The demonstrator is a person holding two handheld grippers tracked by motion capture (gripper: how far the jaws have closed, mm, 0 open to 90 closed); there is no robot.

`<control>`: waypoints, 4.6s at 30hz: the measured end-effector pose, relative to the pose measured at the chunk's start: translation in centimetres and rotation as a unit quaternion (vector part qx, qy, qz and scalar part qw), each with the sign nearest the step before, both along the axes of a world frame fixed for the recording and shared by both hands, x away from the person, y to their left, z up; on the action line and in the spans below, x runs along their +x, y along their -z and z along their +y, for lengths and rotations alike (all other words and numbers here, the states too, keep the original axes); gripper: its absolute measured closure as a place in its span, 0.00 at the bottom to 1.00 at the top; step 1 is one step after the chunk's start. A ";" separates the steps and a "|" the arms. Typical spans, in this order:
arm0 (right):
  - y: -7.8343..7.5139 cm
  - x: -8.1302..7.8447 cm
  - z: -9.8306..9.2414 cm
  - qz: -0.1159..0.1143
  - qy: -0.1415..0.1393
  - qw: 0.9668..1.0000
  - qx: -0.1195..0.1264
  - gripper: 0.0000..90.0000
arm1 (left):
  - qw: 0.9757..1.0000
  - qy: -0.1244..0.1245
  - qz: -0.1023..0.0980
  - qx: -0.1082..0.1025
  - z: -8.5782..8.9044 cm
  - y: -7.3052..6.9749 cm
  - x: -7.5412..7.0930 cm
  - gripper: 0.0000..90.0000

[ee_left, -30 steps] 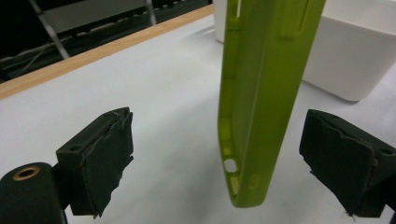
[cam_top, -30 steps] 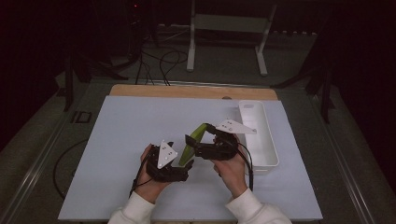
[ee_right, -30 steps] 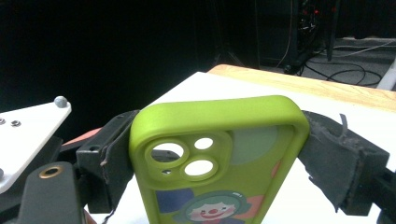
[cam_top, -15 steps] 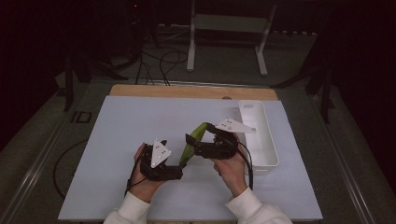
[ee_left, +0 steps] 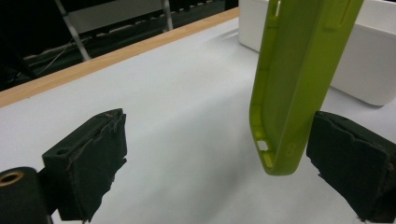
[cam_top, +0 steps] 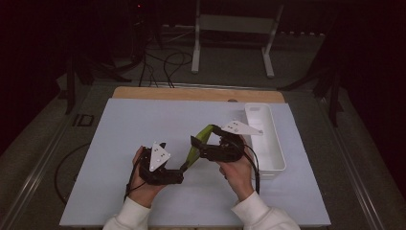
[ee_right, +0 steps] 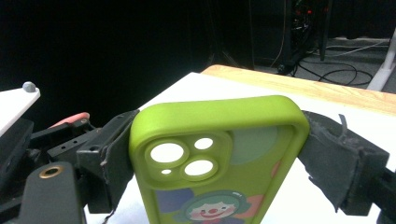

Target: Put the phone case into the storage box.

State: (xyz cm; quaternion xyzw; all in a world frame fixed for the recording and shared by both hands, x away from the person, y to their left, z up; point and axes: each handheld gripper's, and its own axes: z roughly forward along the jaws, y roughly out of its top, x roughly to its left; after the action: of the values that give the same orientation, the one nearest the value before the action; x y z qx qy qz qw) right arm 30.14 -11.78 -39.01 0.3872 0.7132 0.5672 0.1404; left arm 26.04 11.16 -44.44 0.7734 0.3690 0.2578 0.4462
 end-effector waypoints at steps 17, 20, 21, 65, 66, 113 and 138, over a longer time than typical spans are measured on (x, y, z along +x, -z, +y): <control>-0.1 0.5 -0.1 -0.001 0.006 1.000 -0.004 0.18 | 1.000 -0.004 -0.001 -0.008 1.2 -0.1 0.0 0.03; -0.1 0.5 -0.1 0.000 0.006 1.000 -0.004 0.18 | 1.000 -0.005 -0.002 -0.008 1.3 -0.1 0.0 0.03; -0.1 0.5 -0.1 0.000 0.007 1.000 -0.004 0.18 | 1.000 -0.006 -0.002 -0.007 1.4 -0.1 0.0 0.03; -1.2 2.4 -1.1 -0.009 0.037 0.999 -0.011 0.18 | 0.999 -0.049 -0.017 -0.016 6.8 0.4 -0.4 0.03; -1.3 2.4 -1.2 -0.009 0.038 0.999 -0.010 0.18 | 0.999 -0.049 -0.017 -0.016 7.0 0.5 -0.4 0.03; -1.9 4.7 -2.7 -0.009 0.078 0.997 -0.028 0.18 | 0.996 -0.082 -0.015 -0.019 11.9 1.6 -1.6 0.02; -1.7 6.3 -3.1 -0.005 0.105 0.994 -0.042 0.18 | 0.996 -0.086 -0.016 -0.015 12.1 1.6 -1.7 0.02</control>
State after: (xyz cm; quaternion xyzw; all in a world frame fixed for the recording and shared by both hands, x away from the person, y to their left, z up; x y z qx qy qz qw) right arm 36.45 -14.87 -37.34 0.4508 0.6911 0.5205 0.2196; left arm 24.35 23.27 -46.04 0.7280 0.4307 0.3023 0.4395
